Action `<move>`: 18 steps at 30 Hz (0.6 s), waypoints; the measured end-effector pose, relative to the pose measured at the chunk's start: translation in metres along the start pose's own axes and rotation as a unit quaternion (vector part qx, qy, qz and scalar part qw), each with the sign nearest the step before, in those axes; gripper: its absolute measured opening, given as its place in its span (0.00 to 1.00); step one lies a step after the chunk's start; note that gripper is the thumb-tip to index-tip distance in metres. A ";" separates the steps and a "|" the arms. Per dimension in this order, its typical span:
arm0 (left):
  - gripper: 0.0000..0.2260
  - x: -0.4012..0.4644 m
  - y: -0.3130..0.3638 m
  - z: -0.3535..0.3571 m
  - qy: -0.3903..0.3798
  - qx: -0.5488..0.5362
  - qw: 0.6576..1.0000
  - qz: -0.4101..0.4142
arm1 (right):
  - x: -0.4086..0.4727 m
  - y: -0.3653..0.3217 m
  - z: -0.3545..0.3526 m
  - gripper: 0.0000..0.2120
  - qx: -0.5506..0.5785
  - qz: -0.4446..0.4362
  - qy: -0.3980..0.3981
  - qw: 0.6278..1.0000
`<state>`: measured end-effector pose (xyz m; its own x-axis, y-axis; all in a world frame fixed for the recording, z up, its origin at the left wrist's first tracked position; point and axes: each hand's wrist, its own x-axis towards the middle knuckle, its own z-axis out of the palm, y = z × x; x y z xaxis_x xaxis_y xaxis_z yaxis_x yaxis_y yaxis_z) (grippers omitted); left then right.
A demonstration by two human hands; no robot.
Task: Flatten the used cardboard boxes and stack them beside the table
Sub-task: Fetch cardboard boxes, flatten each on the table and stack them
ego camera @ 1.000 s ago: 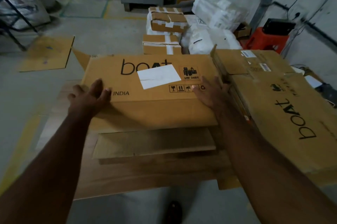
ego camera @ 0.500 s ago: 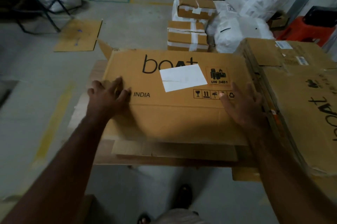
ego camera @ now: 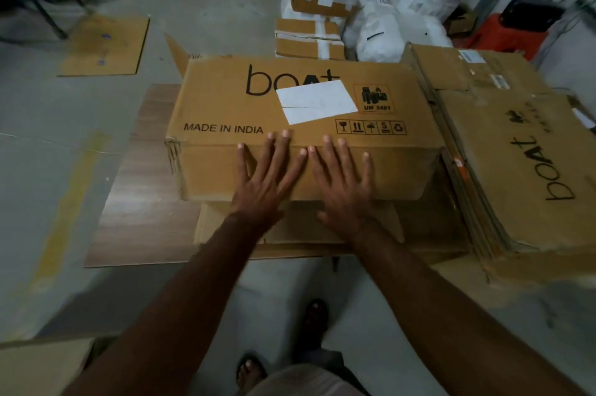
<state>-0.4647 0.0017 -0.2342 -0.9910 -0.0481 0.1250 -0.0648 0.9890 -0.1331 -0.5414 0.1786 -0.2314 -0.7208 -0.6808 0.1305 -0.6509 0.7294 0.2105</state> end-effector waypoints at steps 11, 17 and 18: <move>0.51 -0.009 -0.031 -0.045 -0.082 -0.055 0.992 0.077 | -0.011 0.013 -0.049 0.51 0.110 -0.024 -0.103 0.988; 0.22 -0.009 -0.060 -0.116 -0.007 -0.101 0.993 0.059 | -0.009 0.049 -0.104 0.24 0.221 -0.024 0.008 0.975; 0.20 -0.005 -0.063 -0.123 0.046 -0.087 0.994 0.051 | 0.001 0.057 -0.112 0.22 0.229 -0.023 0.056 0.971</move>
<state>-0.4416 -0.0432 -0.1054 -0.9761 0.0578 0.2095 0.0638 0.9977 0.0224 -0.5525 0.2126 -0.1110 -0.6752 -0.6973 0.2407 -0.7376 0.6340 -0.2323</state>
